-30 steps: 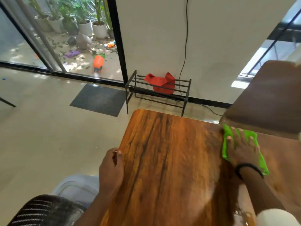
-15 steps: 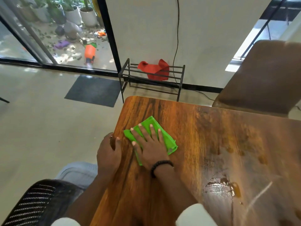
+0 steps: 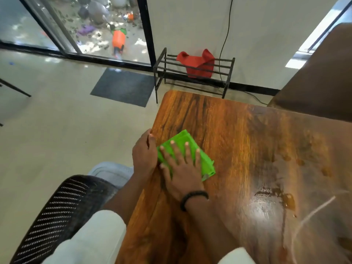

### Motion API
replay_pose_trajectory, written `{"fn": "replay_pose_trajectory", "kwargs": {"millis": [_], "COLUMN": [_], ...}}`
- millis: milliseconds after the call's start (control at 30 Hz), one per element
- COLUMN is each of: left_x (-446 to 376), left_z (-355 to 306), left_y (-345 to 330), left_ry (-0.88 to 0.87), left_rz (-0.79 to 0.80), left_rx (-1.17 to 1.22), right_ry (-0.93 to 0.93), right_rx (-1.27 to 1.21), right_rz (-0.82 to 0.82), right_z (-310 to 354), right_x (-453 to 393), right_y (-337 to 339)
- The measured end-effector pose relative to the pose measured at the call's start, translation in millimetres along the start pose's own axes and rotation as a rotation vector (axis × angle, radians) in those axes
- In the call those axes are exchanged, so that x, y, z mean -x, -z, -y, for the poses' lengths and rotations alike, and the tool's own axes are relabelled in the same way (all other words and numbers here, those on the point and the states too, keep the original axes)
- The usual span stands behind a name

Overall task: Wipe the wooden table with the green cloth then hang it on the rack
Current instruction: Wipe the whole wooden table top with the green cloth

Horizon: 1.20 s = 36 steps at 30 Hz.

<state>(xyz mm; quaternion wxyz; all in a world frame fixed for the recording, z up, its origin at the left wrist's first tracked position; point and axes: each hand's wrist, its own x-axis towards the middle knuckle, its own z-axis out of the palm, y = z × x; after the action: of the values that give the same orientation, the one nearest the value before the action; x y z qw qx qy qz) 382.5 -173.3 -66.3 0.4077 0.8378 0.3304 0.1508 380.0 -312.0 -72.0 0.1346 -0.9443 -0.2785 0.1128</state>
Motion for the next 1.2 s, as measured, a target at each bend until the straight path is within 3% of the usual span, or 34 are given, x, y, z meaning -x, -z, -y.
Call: {"fn": "replay_pose_trajectory", "kwargs": {"millis": [100,167,300,367,533,700,800,867,1067,1200], "left_x": [-2,-1,7,4,24,152,214,231,239,242], "left_z": [4,3,-8,-6,-15,-74,-92,-97,-91,-87], "left_y": [-2,0,6,6,-15,-60,-85,-95,-107,-110], "left_ry": [-0.016,-0.021,-0.050,-0.054,-0.252,-0.544,-0.579,-0.545,-0.569,-0.566], "left_rz": [-0.021,-0.021,0.036,0.044,0.086,0.508,0.605,0.586,0.577,0.555], "left_rx": [-0.027,-0.016,0.034,0.024,-0.218,-0.290,-0.393,-0.453,-0.549,-0.550], "right_ry": [0.163,0.152,-0.351,-0.516,-0.409,-0.351,-0.443,-0.473,-0.600,-0.560], "right_rx": [0.003,0.011,0.003,-0.053,-0.036,0.001,-0.020,-0.043,-0.071,-0.083], "right_rz": [0.022,0.003,-0.075,-0.049,-0.040,0.011,0.106,0.136,-0.100,-0.058], "right_z": [-14,-56,-178,-201,-155,-128,-135,-151,-257,-314], "right_x": [30,38,45,52,129,269,317,309,171,97], "right_y": [4,15,52,67,37,15,19,29,68,89]}}
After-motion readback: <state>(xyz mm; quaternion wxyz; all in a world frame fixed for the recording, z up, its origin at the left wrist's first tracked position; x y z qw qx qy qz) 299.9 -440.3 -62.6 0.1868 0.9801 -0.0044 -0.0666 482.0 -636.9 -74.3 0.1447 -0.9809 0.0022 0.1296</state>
